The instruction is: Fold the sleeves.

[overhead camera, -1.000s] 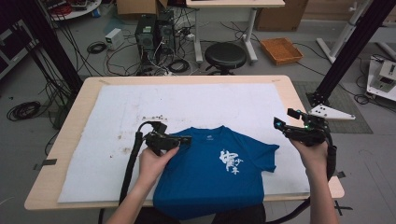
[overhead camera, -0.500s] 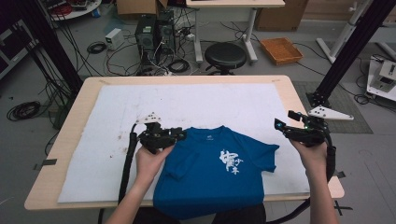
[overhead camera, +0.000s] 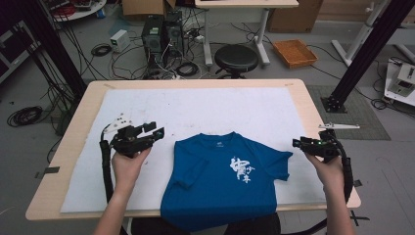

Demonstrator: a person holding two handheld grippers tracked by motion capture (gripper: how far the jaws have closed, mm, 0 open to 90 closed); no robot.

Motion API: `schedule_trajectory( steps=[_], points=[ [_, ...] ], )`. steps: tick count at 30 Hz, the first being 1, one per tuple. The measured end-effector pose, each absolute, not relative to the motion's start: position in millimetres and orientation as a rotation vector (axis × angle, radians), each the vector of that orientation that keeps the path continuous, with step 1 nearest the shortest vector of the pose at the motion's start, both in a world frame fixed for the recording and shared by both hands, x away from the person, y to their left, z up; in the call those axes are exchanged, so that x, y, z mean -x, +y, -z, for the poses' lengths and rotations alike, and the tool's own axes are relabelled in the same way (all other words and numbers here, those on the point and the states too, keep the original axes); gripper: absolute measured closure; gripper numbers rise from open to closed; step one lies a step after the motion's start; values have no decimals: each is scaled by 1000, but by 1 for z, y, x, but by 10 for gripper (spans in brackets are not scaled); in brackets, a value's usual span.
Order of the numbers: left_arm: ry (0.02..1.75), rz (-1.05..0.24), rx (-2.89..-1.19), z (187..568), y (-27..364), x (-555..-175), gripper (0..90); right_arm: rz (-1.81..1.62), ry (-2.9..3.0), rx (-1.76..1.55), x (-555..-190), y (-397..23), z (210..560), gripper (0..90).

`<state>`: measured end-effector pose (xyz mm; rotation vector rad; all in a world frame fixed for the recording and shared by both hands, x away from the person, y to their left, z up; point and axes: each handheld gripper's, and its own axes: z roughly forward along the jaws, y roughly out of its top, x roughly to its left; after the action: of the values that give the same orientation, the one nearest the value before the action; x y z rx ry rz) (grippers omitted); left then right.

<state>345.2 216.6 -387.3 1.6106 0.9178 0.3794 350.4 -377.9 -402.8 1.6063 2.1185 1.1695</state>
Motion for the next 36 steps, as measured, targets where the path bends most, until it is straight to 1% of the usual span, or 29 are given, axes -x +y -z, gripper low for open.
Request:
schedule_trajectory(
  steps=[1, 2, 5, 9, 10, 11, 12, 13, 14, 15, 16, 17, 21, 26, 27, 28, 30, 31, 32, 33, 34, 36],
  points=[
    [930, -379, -1598, 387, 220, -346, 500, -1170, 2118, -1606, -350, -378, 403, 547],
    [940, -378, -1586, 387, 226, -348, 500, -1196, 2119, -1687, -351, -383, 411, 548],
    [942, -379, -1586, 386, 229, -349, 500, -1223, 2107, -1730, -351, -385, 420, 550],
    [938, -382, -1578, 384, 231, -349, 500, -1227, 2128, -1726, -352, -382, 427, 582],
    [935, -386, -1578, 383, 231, -349, 500, -1207, 2147, -1719, -353, -378, 429, 625],
    [932, -384, -1578, 383, 231, -349, 500, -1207, 2147, -1719, -353, -378, 429, 625],
    [930, -383, -1579, 382, 231, -348, 500, -1202, 2162, -1716, -353, -377, 430, 645],
    [929, -381, -1583, 382, 231, -348, 500, -1188, 2184, -1716, -353, -374, 431, 711],
    [928, -375, -1583, 382, 231, -348, 500, -1187, 2195, -1709, -353, -373, 432, 747],
    [927, -371, -1582, 382, 230, -348, 500, -1187, 2195, -1709, -353, -373, 432, 747],
    [925, -370, -1581, 382, 230, -348, 500, -1188, 2210, -1690, -352, -371, 431, 859],
    [920, -366, -1580, 380, 229, -348, 500, -1197, 2218, -1672, -351, -370, 430, 890],
    [911, -361, -1574, 378, 228, -347, 500, -1212, 2222, -1622, -348, -364, 420, 895],
    [891, -343, -1580, 375, 225, -347, 501, -1231, 2263, -1465, -341, -326, 393, 895],
    [891, -343, -1580, 375, 225, -347, 501, -1231, 2263, -1465, -341, -326, 393, 895],
    [885, -336, -1582, 374, 223, -348, 500, -1217, 2278, -1412, -338, -306, 384, 895],
    [880, -328, -1589, 373, 222, -348, 500, -1190, 2305, -1371, -337, -284, 378, 895],
    [876, -324, -1591, 373, 221, -348, 500, -1181, 2315, -1350, -336, -273, 376, 895],
    [876, -324, -1591, 373, 221, -348, 500, -1181, 2315, -1350, -336, -273, 376, 895],
    [871, -318, -1592, 373, 221, -348, 500, -1172, 2324, -1331, -336, -262, 374, 895],
    [871, -310, -1590, 373, 219, -348, 501, -1153, 2334, -1306, -335, -239, 372, 895],
    [866, -305, -1596, 373, 219, -348, 501, -1112, 2356, -1272, -337, -218, 373, 894]
  ],
)
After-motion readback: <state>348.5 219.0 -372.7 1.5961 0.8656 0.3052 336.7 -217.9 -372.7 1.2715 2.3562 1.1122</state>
